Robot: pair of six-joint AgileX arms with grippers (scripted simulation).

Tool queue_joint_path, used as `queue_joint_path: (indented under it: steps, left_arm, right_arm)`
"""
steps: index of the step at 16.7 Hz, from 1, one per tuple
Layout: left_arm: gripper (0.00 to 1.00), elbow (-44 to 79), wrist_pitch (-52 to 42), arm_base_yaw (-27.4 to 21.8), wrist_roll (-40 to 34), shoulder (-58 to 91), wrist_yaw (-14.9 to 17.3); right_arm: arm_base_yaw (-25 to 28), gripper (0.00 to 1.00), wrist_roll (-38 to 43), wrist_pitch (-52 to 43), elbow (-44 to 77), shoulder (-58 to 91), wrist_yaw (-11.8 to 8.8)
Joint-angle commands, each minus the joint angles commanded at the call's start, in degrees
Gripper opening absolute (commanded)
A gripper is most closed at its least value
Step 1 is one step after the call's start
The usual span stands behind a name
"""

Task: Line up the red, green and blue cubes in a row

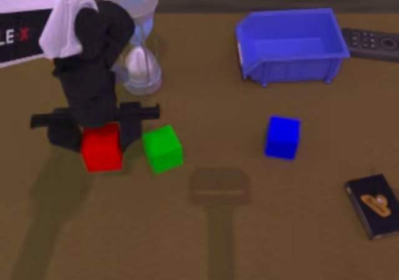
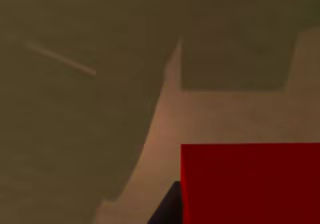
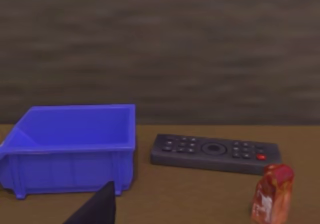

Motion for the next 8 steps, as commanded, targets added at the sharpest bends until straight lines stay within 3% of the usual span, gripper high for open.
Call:
queue_joint_path:
  steps: [4, 8]
  left_arm:
    - [0.00, -1.0, -1.2, -12.1, -8.4, -2.1, 0.0]
    - [0.00, -1.4, -1.3, -15.9, -11.6, -3.5, -0.1]
  right_arm:
    - [0.0, 1.00, 0.0, 0.0, 0.0, 0.0, 0.0]
    - [0.0, 1.00, 0.0, 0.0, 0.0, 0.0, 0.0]
